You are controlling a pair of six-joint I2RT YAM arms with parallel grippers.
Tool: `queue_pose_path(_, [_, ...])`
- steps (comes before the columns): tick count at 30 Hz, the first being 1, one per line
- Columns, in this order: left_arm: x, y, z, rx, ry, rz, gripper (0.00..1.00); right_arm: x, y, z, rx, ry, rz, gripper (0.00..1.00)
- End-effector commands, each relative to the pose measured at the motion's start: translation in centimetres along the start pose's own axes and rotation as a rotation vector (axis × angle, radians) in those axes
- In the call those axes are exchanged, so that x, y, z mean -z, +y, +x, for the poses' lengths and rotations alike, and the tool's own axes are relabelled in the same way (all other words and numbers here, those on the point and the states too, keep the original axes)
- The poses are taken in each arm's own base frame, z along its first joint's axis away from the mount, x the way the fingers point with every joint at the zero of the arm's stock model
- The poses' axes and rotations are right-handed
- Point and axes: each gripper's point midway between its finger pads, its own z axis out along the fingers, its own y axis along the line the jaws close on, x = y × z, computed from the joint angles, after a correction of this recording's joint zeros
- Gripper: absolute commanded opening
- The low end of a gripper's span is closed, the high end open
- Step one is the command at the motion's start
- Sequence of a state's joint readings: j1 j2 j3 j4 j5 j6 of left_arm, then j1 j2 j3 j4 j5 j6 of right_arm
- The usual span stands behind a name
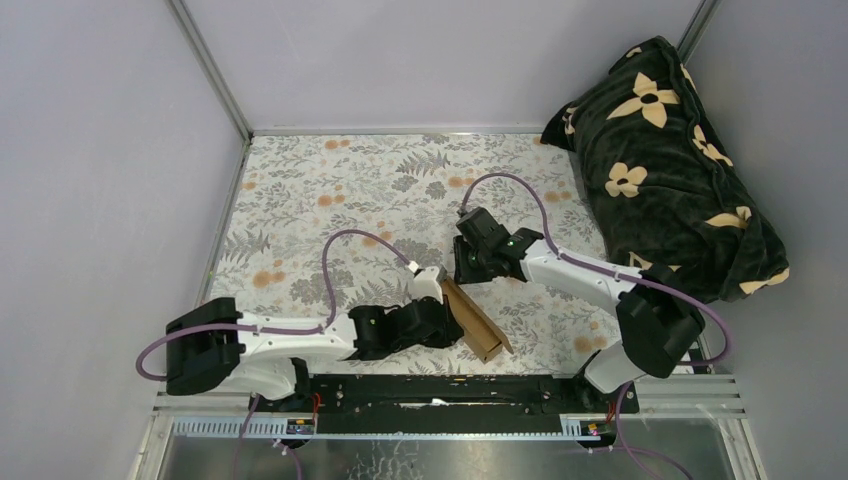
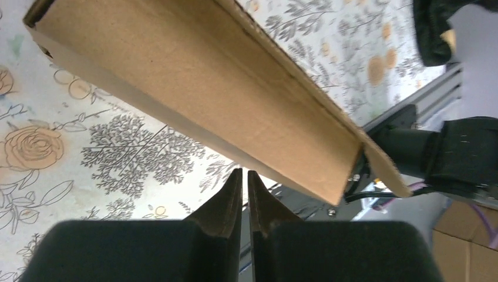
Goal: Fold the paper box
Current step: Close the paper box at the center of the board.
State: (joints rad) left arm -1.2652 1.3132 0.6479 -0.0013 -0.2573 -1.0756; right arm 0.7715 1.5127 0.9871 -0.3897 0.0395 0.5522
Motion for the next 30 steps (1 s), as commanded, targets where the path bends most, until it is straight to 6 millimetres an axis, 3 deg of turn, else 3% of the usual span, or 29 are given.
queue_pose_path(1, [-0.4,2.0,1.1,-0.025,0.003,-0.089,0.12,-0.1,3.4,-2.1,0.072,-0.010,-0.152,0.36])
queue_pose_path(8, [-0.2,1.6,1.7,-0.012,-0.018,-0.097,0.12,-1.1,5.9,-2.5,0.141,0.035,-0.261,0.36])
queue_pose_path(14, [-0.6,-1.3,2.4,-0.030,-0.049,-0.072,0.11,-1.2,7.0,-2.8,0.174,0.049,-0.306,0.36])
queue_pose_path(16, [-0.6,-2.4,3.2,-0.048,-0.047,-0.065,0.11,-1.1,5.9,-3.3,0.169,0.031,-0.248,0.36])
queue_pose_path(22, [-0.2,-4.3,6.2,-0.089,-0.014,-0.052,0.12,0.6,-0.3,-4.7,0.037,-0.035,-0.099,0.38])
queue_pose_path(26, [0.1,-3.6,7.9,-0.109,-0.012,-0.078,0.12,1.8,-1.9,-4.0,0.044,-0.017,-0.056,0.39])
queue_pose_path(30, [0.0,-1.9,8.2,-0.111,-0.036,-0.113,0.12,2.1,-2.4,-2.8,0.044,0.004,-0.057,0.39])
